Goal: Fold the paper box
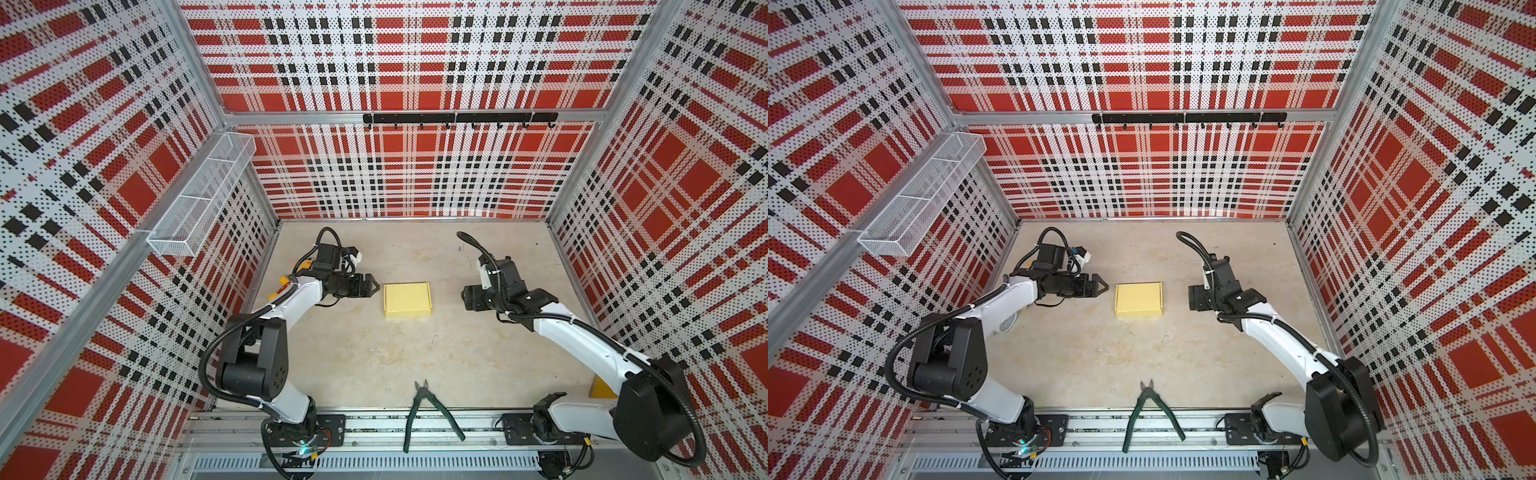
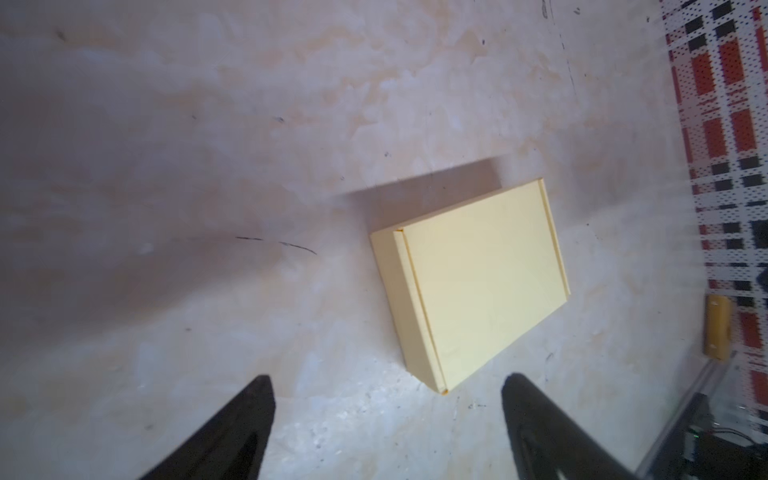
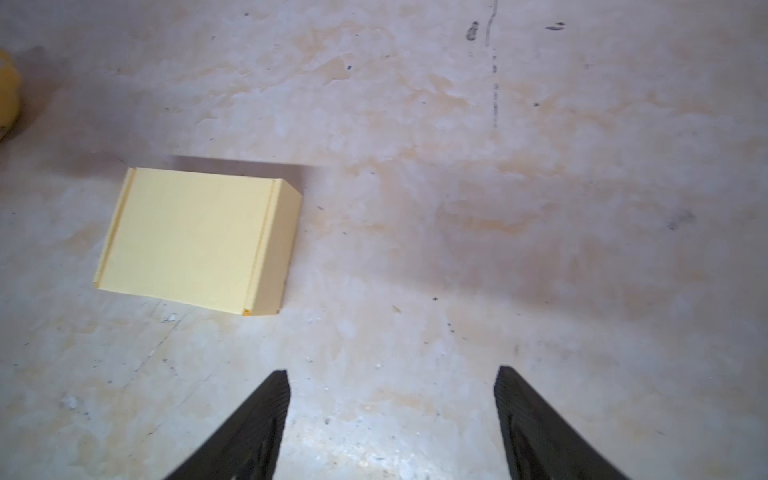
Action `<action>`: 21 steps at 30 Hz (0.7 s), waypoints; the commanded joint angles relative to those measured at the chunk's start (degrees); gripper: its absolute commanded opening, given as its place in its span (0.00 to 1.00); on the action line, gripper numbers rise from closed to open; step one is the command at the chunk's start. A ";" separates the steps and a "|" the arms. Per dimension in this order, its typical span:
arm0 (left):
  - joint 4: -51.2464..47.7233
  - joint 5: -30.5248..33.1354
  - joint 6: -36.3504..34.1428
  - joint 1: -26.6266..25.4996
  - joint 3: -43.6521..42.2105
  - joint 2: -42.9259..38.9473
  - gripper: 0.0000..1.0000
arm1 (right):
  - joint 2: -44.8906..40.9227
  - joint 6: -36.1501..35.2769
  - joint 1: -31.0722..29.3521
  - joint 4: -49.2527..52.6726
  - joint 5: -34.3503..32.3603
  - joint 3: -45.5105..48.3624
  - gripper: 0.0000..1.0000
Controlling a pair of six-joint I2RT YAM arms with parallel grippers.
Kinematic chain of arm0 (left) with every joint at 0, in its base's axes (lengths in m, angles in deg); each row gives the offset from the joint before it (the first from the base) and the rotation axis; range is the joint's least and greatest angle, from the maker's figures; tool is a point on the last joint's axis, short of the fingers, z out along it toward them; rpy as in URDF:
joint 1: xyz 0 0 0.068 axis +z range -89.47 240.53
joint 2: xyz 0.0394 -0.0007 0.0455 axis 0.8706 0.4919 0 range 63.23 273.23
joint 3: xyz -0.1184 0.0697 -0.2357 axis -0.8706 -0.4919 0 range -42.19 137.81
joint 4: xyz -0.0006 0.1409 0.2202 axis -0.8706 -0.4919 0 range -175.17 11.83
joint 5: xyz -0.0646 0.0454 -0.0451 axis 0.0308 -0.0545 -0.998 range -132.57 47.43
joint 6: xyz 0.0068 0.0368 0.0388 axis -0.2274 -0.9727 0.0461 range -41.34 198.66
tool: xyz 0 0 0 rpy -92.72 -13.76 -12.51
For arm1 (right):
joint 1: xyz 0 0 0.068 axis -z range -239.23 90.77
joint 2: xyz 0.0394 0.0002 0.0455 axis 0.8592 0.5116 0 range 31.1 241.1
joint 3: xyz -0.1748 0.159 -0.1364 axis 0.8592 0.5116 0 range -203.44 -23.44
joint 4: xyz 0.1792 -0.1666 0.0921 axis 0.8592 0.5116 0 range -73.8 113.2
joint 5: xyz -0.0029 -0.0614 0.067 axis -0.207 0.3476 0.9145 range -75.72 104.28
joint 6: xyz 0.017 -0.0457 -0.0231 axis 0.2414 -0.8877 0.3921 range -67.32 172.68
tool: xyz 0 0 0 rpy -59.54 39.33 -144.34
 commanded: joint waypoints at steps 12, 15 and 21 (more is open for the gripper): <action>24.64 8.31 -10.26 9.65 -13.43 -4.89 1.00 | -1.77 -12.57 13.40 -20.86 -6.90 12.28 1.00; 32.02 8.21 -9.35 9.89 -16.91 -5.08 1.00 | -3.57 -19.54 13.55 -33.19 -8.79 18.30 1.00; 56.82 3.65 -7.29 9.90 -28.54 -5.09 0.99 | -3.10 -26.41 15.92 -59.61 -6.86 30.43 1.00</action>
